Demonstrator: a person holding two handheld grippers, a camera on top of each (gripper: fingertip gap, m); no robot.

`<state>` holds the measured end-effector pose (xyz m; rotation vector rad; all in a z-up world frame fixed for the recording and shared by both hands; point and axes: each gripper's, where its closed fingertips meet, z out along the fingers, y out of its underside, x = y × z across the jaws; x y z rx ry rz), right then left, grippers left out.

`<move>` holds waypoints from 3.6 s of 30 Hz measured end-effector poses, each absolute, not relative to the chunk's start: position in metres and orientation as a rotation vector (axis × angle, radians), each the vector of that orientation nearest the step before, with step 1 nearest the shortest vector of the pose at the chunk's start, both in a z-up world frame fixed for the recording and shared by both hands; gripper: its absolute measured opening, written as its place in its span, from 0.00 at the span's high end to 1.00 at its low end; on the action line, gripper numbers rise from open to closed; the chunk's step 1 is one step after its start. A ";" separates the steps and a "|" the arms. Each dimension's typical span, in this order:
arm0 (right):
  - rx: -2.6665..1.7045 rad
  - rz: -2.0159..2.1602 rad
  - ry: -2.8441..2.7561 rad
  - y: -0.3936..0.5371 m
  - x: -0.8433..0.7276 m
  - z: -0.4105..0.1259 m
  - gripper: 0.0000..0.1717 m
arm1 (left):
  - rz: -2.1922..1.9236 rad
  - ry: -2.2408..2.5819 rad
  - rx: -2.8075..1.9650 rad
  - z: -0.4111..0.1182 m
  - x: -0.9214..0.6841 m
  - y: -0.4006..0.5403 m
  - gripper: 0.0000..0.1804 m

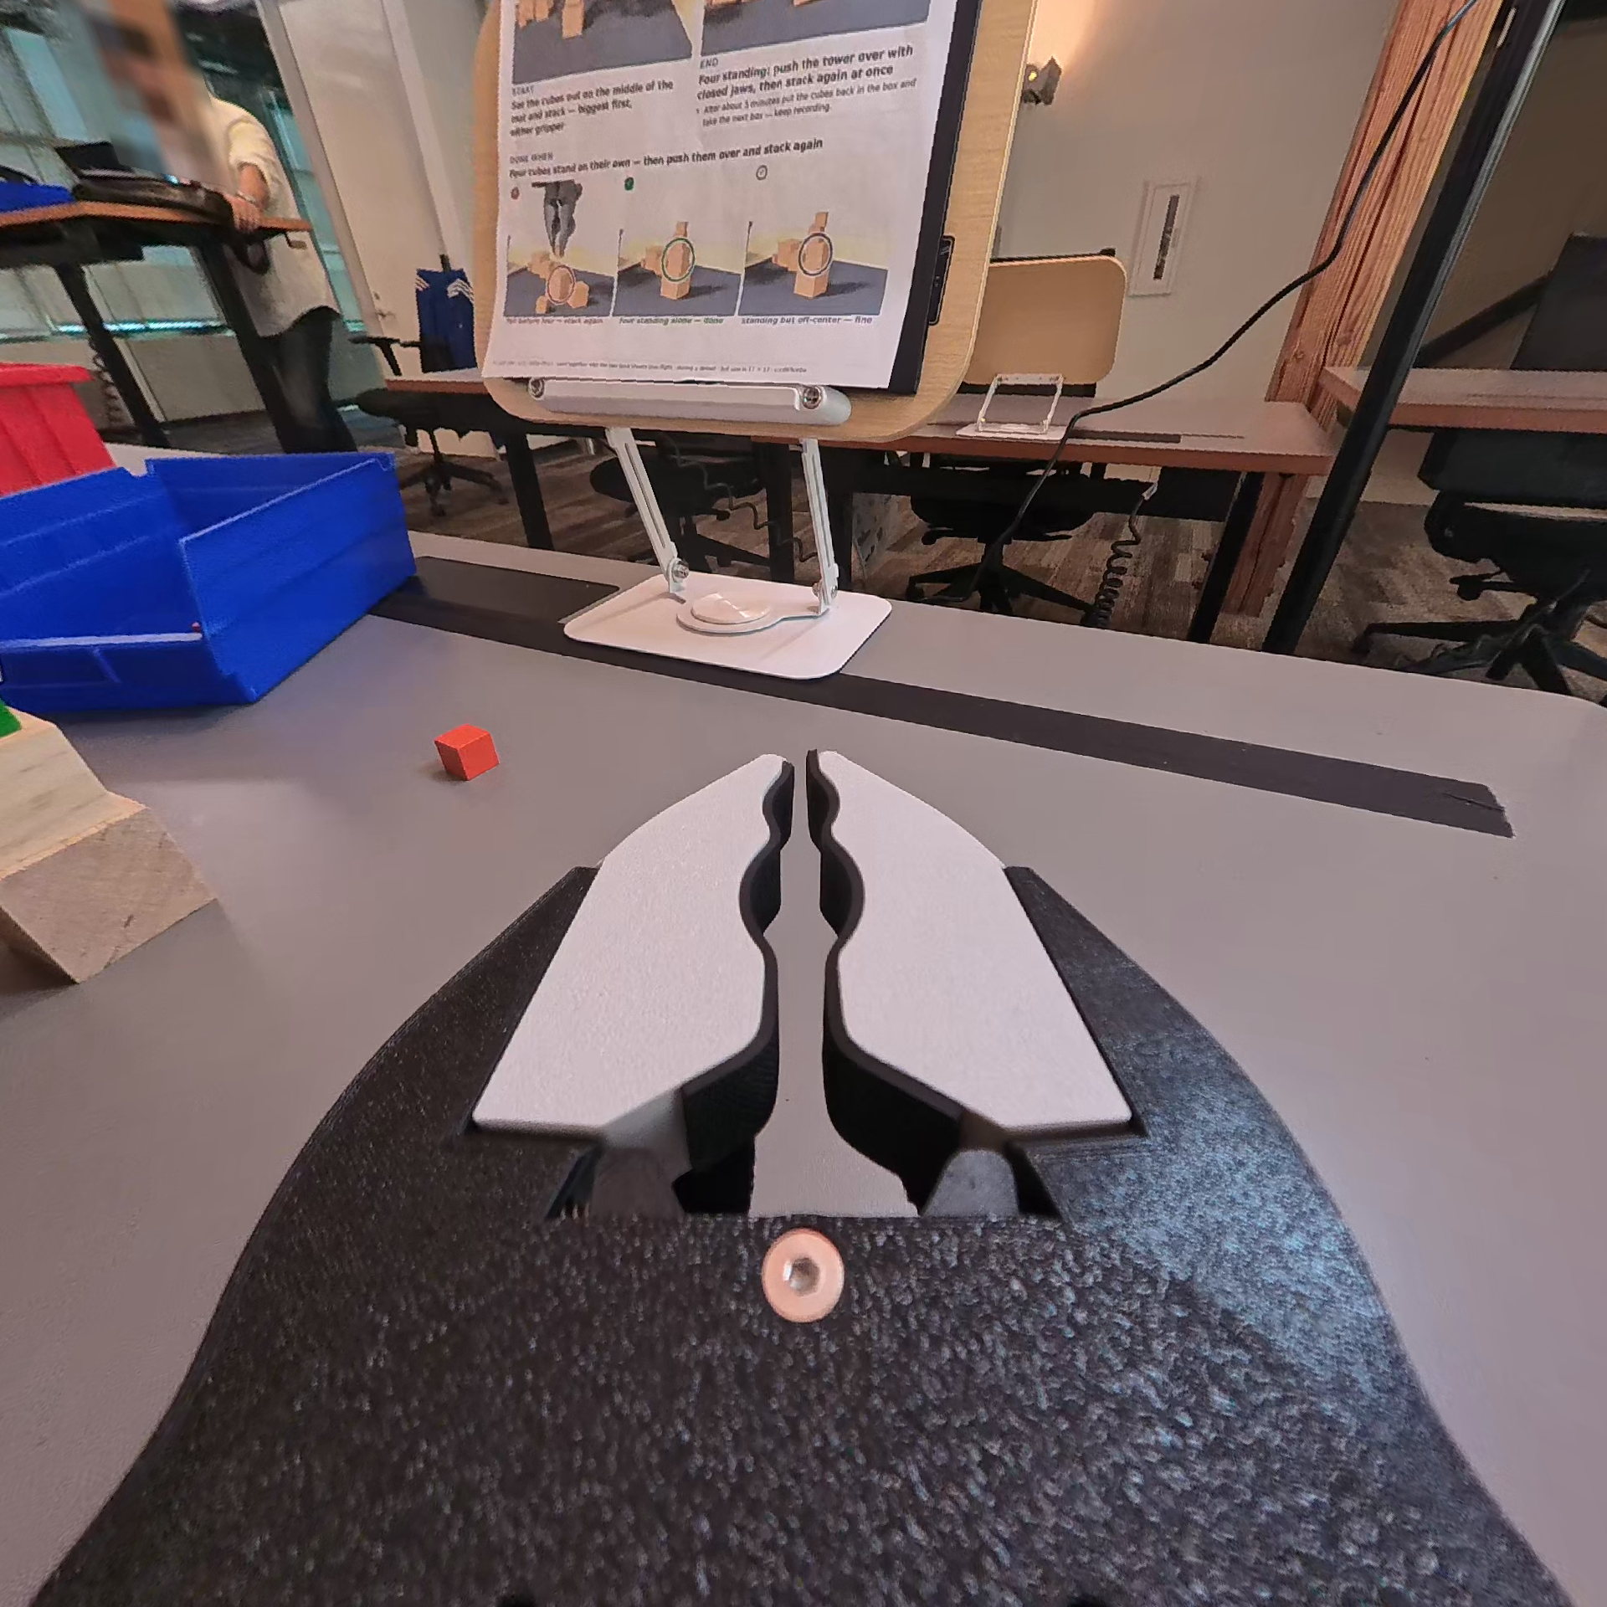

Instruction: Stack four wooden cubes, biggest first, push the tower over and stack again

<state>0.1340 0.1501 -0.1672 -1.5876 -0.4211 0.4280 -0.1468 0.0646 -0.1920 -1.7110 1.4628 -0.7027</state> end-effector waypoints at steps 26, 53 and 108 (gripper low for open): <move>-1.588 0.437 -0.433 0.149 0.131 -0.168 0.98 | -0.708 1.443 -1.691 -0.187 -0.153 0.065 0.82; -1.570 0.439 -0.425 0.149 0.134 -0.164 0.97 | -0.395 1.425 -2.016 -0.271 -0.127 0.203 0.71; -1.575 0.436 -0.441 0.149 0.131 -0.168 0.98 | -0.680 1.395 -1.721 -0.173 -0.152 0.066 0.88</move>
